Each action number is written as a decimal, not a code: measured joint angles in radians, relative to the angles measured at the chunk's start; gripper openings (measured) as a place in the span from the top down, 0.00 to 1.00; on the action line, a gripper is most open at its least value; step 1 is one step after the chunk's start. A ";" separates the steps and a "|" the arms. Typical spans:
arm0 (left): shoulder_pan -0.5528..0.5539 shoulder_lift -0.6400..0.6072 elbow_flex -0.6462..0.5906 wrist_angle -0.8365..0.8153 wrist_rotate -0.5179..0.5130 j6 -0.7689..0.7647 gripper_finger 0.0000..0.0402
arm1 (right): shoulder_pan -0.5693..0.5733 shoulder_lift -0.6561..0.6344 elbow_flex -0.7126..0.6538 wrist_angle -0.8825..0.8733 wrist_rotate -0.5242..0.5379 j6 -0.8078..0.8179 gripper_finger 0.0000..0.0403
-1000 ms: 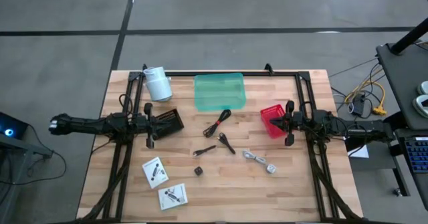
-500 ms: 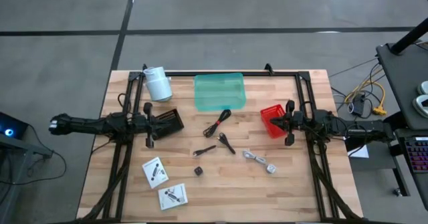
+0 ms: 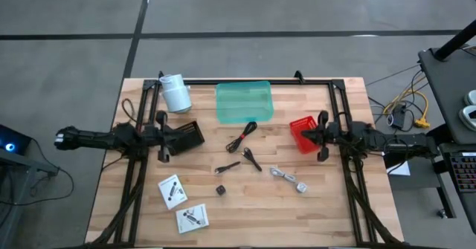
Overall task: Pick and place items into bin
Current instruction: Put the white charger cable into the blue bin
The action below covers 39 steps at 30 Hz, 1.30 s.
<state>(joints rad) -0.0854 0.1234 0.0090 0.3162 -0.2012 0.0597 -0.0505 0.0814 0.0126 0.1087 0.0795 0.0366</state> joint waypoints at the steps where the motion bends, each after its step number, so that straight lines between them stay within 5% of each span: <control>1: 0.000 0.000 0.000 0.015 0.000 0.000 1.00 | 0.000 0.000 0.000 0.017 0.000 -0.007 0.98; 15: 0.001 0.068 0.078 0.063 -0.016 0.139 0.94 | 0.000 0.065 0.000 0.289 0.002 -0.173 0.93; 20: 0.001 0.175 0.103 0.062 -0.014 0.134 0.75 | 0.000 0.179 0.002 0.332 0.002 -0.168 0.80; 26: 0.000 0.281 0.100 0.108 -0.008 0.130 0.56 | 0.001 0.341 0.054 0.289 -0.081 0.023 0.61; 39: 0.000 0.351 0.101 0.198 -0.008 0.127 0.53 | 0.159 0.681 0.280 0.177 -0.050 0.103 0.55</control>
<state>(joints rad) -0.0853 0.4744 0.1097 0.5144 -0.2089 0.1871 0.1081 0.7622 0.2928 0.2856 0.0296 0.1393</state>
